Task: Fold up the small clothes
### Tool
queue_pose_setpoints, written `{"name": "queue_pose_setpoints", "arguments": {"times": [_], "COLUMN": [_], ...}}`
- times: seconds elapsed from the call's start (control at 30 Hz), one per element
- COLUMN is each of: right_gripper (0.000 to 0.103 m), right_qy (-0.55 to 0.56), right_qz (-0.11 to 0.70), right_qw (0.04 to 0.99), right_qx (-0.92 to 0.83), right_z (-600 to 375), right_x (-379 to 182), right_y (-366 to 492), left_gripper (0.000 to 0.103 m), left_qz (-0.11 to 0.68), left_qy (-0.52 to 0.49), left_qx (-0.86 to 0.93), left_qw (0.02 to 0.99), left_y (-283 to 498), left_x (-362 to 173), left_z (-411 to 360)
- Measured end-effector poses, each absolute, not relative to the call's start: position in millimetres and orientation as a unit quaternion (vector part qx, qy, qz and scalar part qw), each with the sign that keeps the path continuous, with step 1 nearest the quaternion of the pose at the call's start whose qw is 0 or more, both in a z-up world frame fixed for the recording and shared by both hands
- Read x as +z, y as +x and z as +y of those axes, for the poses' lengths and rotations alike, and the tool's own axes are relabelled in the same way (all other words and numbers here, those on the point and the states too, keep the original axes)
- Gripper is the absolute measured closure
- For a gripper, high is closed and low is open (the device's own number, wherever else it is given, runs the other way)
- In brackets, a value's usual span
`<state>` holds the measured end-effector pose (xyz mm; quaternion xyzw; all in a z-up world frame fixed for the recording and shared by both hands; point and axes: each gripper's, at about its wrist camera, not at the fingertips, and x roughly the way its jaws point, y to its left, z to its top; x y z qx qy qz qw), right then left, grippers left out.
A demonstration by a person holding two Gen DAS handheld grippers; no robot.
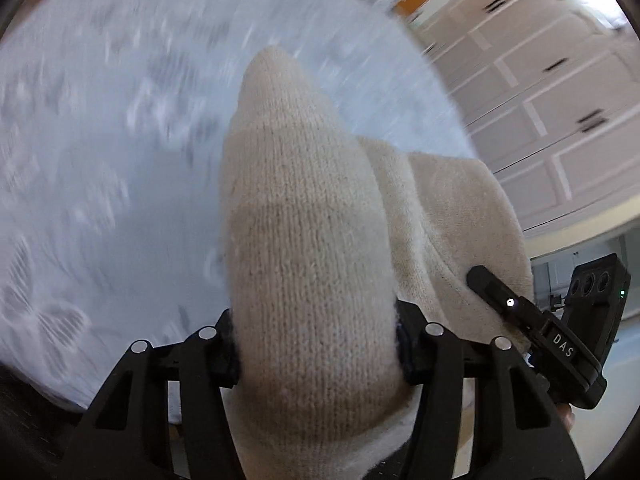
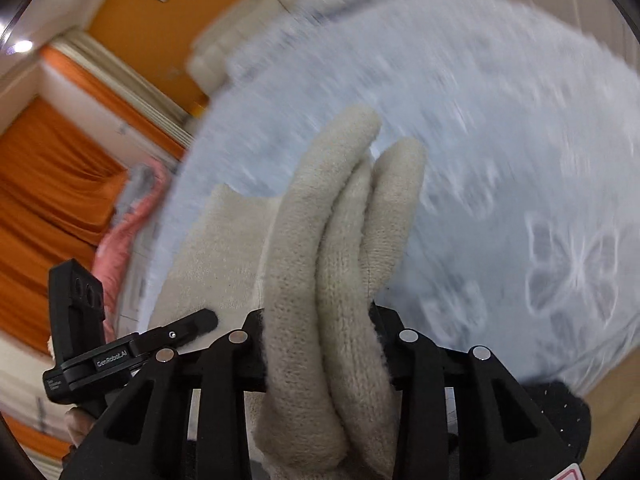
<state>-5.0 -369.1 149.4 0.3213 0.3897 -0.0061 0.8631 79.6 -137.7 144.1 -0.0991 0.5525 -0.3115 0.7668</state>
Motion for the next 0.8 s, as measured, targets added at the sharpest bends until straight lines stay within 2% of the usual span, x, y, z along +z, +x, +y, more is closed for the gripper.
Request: {"name": "queue_pose_setpoints", "arguments": {"times": [0.1,0.23,0.3,0.33,0.37,0.4,0.43,0.47,0.5,0.53,0.6,0.67,0.8], "right_gripper": [0.069,0.068,0.06,0.057,0.051,0.043,0.043,0.043,0.049,0.055,0.056,0.055,0.04], "right_qy": [0.32,0.316,0.319,0.328,0.327,0.314,0.301,0.289,0.284,0.295,0.353,0.353,0.317], "right_qz": [0.337,0.3,0.303,0.314,0.328,0.355,0.379,0.415,0.464,0.481,0.476,0.477,0.48], "right_qw": [0.885,0.898,0.896,0.889,0.885,0.881,0.875,0.861,0.835,0.822,0.804,0.803,0.817], "right_qx": [0.025,0.057,0.064,0.06,0.042,0.004,-0.023,-0.053,-0.08,-0.082,-0.055,-0.047,-0.032], "right_z": [-348.2,-316.4,-308.1,-302.7,-297.8,-293.2,-290.4,-287.1,-284.1,-284.7,-284.3,-282.1,-273.8], "right_x": [200.0,227.9,219.7,200.9,177.6,142.8,117.7,87.7,50.9,34.2,11.4,8.0,13.0], "right_y": [-3.9,14.8,30.8,48.0,60.4,73.0,79.7,83.3,80.8,71.9,46.0,37.9,52.9], "left_gripper": [0.05,0.048,0.044,0.037,0.033,0.024,0.017,0.017,0.019,0.029,0.035,0.035,0.025], "left_qz": [0.496,0.44,0.433,0.438,0.444,0.457,0.473,0.493,0.511,0.529,0.57,0.57,0.563], "left_qy": [-0.085,-0.076,-0.071,-0.069,-0.067,-0.059,-0.049,-0.038,-0.031,-0.022,-0.011,-0.046,-0.1], "left_qx": [-0.334,-0.34,-0.328,-0.317,-0.305,-0.284,-0.267,-0.244,-0.222,-0.202,-0.168,-0.171,-0.177], "left_qw": [0.797,0.828,0.837,0.838,0.84,0.841,0.838,0.834,0.83,0.824,0.804,0.802,0.801], "left_y": [76.0,80.4,93.8,102.1,105.9,116.9,126.4,134.1,137.3,140.3,131.6,115.1,108.0], "left_x": [203.1,254.2,258.4,250.7,240.9,218.6,190.4,155.3,121.9,97.8,56.3,42.3,40.5], "left_z": [-120.2,-88.5,-74.4,-67.0,-56.6,-49.3,-44.1,-38.7,-31.2,-19.2,1.4,24.3,38.0]}}
